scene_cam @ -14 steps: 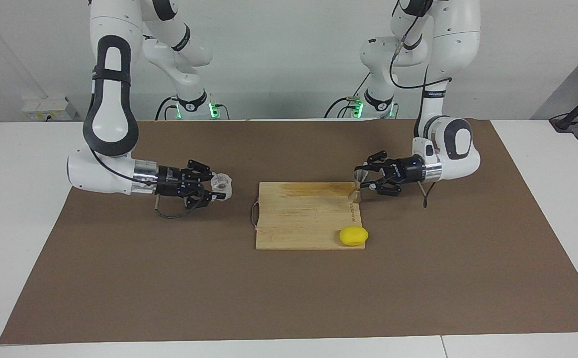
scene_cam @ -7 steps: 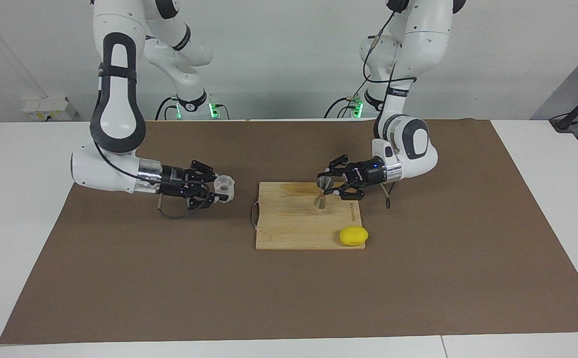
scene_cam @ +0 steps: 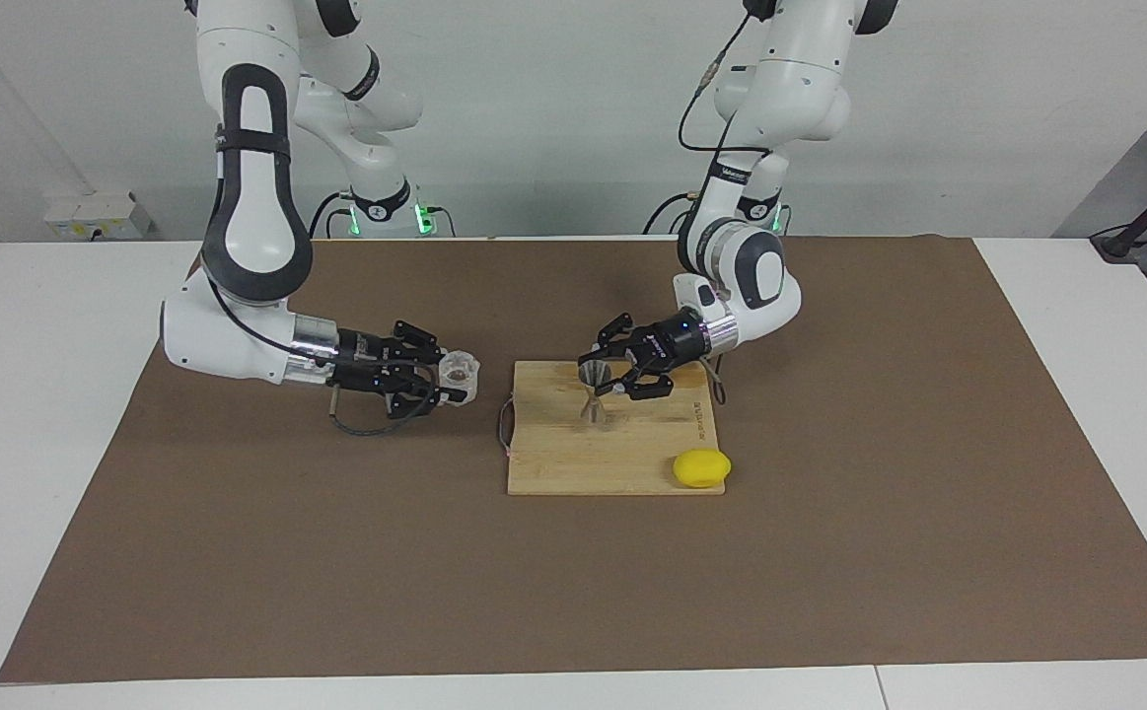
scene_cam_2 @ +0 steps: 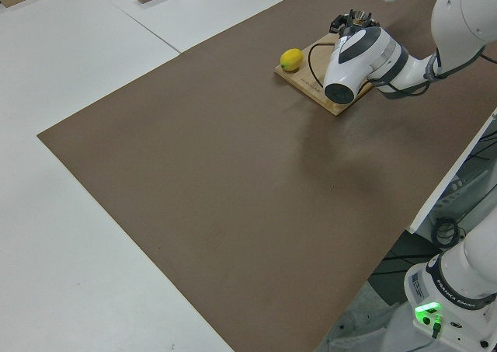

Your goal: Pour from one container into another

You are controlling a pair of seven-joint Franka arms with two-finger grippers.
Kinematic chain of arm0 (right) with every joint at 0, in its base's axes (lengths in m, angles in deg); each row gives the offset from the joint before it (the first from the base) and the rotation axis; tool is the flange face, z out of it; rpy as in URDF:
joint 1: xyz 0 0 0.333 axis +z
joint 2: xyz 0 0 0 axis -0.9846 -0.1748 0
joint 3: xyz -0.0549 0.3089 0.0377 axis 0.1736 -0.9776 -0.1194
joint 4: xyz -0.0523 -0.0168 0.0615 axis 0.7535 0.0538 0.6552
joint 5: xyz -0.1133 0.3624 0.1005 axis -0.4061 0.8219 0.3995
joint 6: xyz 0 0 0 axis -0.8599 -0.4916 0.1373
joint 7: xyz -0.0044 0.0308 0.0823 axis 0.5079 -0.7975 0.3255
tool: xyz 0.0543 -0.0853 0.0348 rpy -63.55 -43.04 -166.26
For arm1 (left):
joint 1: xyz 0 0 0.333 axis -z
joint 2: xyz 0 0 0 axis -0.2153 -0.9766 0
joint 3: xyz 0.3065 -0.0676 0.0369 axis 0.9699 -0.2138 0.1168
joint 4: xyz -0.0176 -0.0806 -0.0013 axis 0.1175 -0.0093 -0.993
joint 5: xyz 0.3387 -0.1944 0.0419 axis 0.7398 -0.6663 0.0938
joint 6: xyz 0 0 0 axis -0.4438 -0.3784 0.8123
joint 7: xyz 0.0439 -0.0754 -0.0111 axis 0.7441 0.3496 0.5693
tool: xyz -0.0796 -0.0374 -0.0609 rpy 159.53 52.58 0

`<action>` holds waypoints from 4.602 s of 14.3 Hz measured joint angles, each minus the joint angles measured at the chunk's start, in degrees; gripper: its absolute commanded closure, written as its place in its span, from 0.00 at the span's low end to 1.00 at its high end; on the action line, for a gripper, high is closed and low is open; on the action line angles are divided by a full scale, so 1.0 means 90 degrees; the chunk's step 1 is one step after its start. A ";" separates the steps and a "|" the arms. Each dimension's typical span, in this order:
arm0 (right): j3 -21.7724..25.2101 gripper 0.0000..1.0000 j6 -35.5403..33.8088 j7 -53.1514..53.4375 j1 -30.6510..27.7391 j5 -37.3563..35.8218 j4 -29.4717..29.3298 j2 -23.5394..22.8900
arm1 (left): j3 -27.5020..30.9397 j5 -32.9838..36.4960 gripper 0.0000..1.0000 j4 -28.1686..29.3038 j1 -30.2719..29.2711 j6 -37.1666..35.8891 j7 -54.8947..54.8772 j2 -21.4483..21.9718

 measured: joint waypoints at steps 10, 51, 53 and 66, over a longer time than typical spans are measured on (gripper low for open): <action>-0.0006 1.00 0.0618 0.0027 0.0553 0.0001 0.0065 -0.0001 | -0.0004 -0.0368 0.52 -0.0015 0.0094 -0.0169 -0.0589 -0.0374; -0.0004 1.00 0.2083 0.1350 0.2001 -0.1314 -0.0403 -0.0050 | 0.0257 0.8679 0.00 -0.0258 -0.5393 -0.2925 0.1864 0.1962; -0.0004 1.00 0.2083 0.1460 0.2027 -0.1459 -0.0440 -0.0050 | 0.0256 0.9361 0.00 -0.0665 -0.5436 -0.3152 0.2179 0.2266; -0.0004 1.00 0.2083 0.2159 0.2223 -0.2358 -0.0634 -0.0050 | -0.1084 1.1941 0.00 -0.2245 -0.5416 -0.3160 0.5693 0.2935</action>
